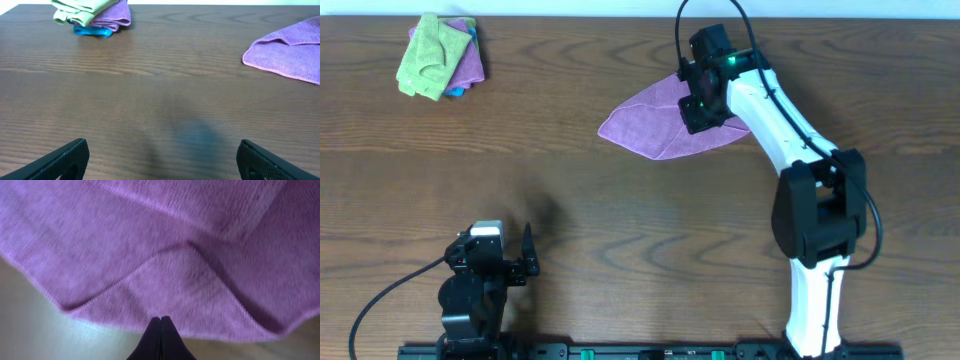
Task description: Fold the cloth
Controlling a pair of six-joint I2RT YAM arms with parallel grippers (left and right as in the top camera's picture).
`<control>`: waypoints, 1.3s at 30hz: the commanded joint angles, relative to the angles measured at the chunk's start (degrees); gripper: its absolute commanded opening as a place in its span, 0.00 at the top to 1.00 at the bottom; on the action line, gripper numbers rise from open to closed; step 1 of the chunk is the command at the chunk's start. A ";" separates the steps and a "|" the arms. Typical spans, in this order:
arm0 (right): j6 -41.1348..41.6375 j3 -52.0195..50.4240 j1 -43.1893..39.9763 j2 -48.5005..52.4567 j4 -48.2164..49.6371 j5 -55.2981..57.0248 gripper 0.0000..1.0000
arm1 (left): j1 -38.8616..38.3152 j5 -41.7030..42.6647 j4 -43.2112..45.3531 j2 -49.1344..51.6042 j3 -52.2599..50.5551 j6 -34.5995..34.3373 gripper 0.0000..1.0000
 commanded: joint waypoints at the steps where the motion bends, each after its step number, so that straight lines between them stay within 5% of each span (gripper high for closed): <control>1: 1.57 0.15 -0.76 1.97 1.62 2.58 0.99 | -0.24 -0.42 -0.20 -0.37 -1.05 -0.61 0.05; 14: 2.45 0.11 -0.76 7.72 9.57 4.13 0.98 | -0.24 -0.42 -0.20 -0.37 -1.05 -0.61 0.05; 29: 5.16 0.68 -0.59 7.69 -13.66 3.93 0.99 | -0.24 -0.42 -0.20 -0.37 -1.05 -0.61 0.05; 39: 6.75 14.62 -0.50 2.69 -18.53 3.93 0.99 | -0.24 -0.42 -0.20 -0.37 -1.05 -0.61 0.05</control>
